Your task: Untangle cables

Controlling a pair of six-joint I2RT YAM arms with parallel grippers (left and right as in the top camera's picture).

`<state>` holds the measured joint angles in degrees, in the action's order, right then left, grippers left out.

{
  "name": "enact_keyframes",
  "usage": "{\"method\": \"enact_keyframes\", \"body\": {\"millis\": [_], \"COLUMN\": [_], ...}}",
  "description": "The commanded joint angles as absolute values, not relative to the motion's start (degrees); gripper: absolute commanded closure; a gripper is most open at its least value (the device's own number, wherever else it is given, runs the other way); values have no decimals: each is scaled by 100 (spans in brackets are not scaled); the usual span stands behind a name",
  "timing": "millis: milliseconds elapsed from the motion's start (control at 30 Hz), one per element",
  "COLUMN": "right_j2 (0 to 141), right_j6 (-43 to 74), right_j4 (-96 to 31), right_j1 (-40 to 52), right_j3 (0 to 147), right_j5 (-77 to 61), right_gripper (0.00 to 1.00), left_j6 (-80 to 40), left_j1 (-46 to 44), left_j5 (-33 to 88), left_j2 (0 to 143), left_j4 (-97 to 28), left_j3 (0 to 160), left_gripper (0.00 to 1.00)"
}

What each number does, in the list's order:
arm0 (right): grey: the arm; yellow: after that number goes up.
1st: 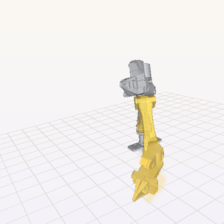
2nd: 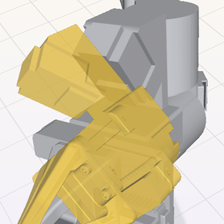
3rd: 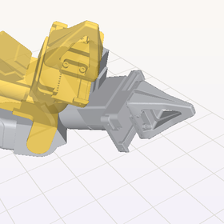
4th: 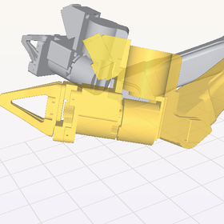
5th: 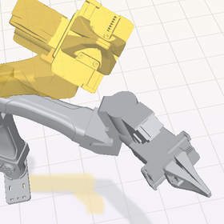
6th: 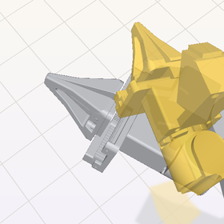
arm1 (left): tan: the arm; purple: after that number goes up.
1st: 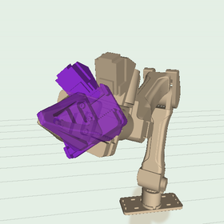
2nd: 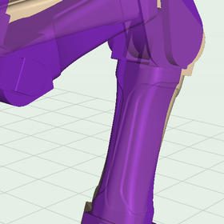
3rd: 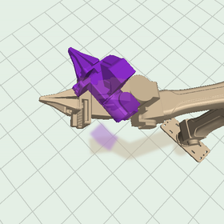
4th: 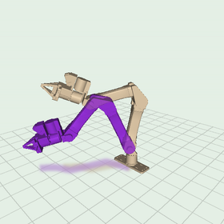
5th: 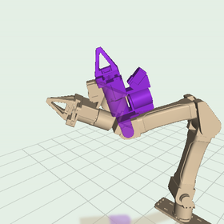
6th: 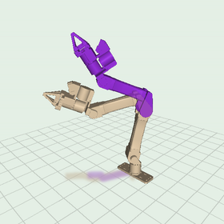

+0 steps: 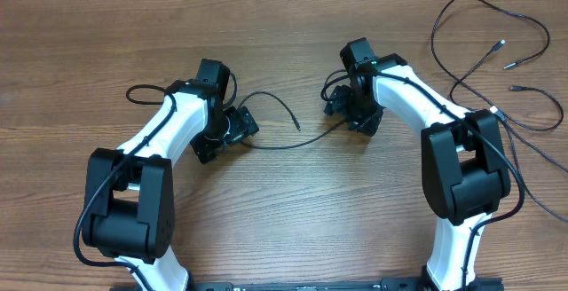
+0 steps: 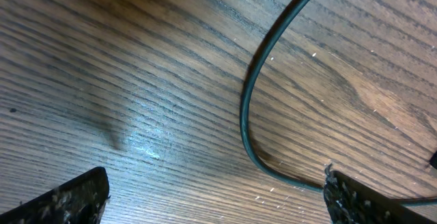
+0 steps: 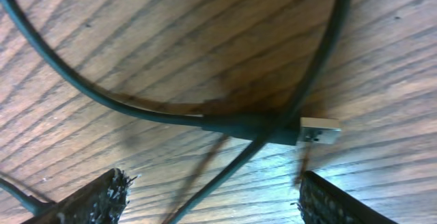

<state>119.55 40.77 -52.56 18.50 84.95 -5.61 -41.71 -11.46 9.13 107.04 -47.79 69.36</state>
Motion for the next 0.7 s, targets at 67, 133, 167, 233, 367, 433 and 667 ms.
{"method": "enact_keyframes", "body": {"millis": [67,133,167,233,367,433,667], "right_j2": [11961,11963,11966,11966,11968,11968,11968], "right_j6": [4106,4226,4226,4272,4357,4416,4587], "right_j4": [-5122,-5057,-5015,-4930,-4803,-4772,-4512], "right_j1": [1977,2021,2029,2032,2029,2029,2029], "right_j3": [8468,8468,8466,8447,8302,8184,7636], "right_j5": [-563,-502,-504,-506,-508,-508,-523], "right_gripper": [29,31,33,35,39,41,41], "left_j6": [-4069,-4069,-4069,-4069,-4069,-4066,-2648], "left_j1": [-1127,-1127,-1127,-1127,-1127,-1127,-1122], "left_j5": [836,836,836,836,836,834,1022], "left_j2": [10746,10746,10746,10746,10746,10746,10737], "left_j4": [-4775,-4775,-4775,-4775,-4775,-4777,-4670], "left_j3": [6956,6956,6956,6956,6956,6956,7105], "left_gripper": [1,0,0,1,0,1,1]}}
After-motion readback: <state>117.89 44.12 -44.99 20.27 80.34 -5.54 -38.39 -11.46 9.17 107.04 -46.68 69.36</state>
